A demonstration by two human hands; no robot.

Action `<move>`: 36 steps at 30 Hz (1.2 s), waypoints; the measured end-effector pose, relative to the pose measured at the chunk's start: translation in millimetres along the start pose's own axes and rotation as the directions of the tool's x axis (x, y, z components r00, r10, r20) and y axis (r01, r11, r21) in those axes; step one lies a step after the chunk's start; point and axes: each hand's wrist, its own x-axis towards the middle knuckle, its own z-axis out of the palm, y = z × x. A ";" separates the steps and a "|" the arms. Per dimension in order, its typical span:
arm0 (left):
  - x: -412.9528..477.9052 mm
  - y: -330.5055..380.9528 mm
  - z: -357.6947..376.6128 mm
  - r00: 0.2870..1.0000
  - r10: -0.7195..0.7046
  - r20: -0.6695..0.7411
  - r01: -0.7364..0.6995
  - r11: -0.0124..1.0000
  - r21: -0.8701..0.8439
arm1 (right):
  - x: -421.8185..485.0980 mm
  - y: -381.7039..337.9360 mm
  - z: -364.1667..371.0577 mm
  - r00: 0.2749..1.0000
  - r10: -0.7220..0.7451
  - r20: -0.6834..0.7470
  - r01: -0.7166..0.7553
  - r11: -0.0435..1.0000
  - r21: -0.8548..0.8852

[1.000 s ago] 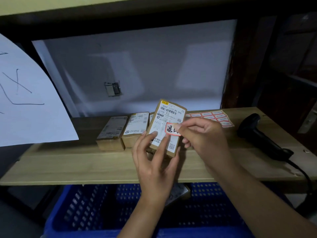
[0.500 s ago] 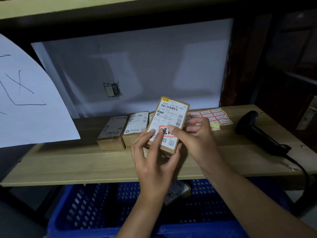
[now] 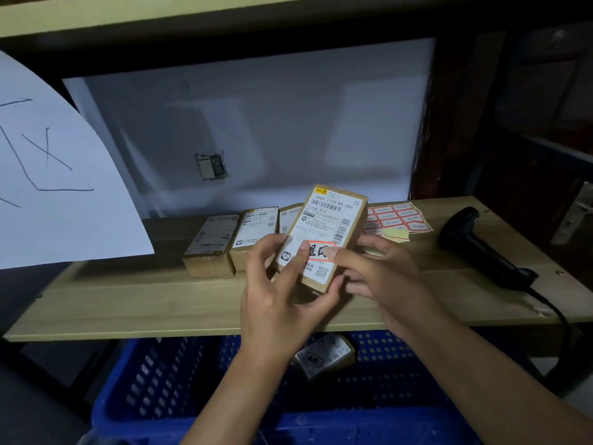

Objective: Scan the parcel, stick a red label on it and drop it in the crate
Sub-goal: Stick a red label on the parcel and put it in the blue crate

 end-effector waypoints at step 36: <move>-77.8 -7.5 -66.7 0.475 -0.199 0.857 0.472 0.880 -0.057 | -51.2 66.6 -61.6 0.882 0.438 0.172 -0.195 0.672 -0.715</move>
